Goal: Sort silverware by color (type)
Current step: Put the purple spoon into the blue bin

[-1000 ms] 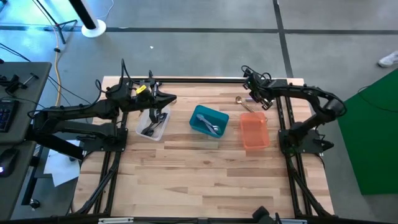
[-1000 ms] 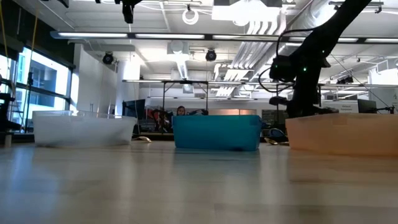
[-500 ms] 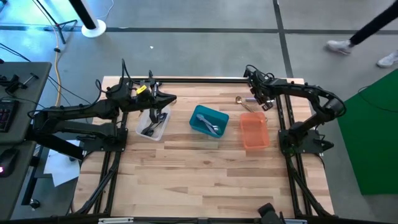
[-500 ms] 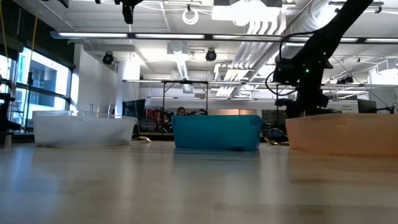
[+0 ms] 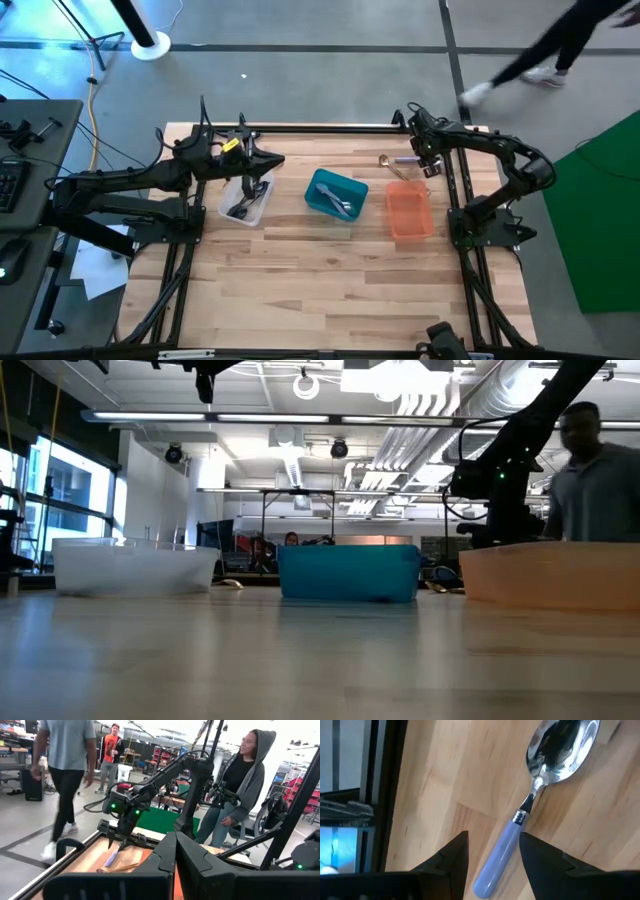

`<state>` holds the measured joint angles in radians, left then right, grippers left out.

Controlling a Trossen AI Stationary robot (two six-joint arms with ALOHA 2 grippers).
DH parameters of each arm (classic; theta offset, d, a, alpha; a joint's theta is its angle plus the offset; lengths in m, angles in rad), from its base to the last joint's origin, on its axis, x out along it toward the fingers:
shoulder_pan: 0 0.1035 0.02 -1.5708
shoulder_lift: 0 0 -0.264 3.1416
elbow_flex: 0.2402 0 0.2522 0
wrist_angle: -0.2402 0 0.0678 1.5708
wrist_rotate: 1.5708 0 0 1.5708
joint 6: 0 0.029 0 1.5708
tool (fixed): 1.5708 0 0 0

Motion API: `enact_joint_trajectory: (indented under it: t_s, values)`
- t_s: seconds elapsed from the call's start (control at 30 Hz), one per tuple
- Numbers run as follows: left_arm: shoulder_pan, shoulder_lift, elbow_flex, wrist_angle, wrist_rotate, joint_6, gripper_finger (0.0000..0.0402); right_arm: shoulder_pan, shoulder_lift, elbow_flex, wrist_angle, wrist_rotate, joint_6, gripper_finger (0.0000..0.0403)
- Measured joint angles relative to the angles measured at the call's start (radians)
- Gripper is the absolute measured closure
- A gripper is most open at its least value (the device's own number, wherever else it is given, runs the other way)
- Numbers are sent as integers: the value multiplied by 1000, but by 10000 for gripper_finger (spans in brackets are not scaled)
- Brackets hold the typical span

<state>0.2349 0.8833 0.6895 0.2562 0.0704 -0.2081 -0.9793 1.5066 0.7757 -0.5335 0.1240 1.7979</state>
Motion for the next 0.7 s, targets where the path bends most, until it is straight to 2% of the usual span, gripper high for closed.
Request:
enact_joint_trajectory:
  t_s: [0.27,0.4,0.7]
  values:
    - [0,0,0,-2,-6,-26,401,-24,2,0,-17,-30,-22,243]
    - [0,0,0,-2,-6,-27,401,-31,40,-2,-40,-73,17,243]
    - [0,0,0,-2,-9,-79,401,-30,105,3,-7,-72,34,242]
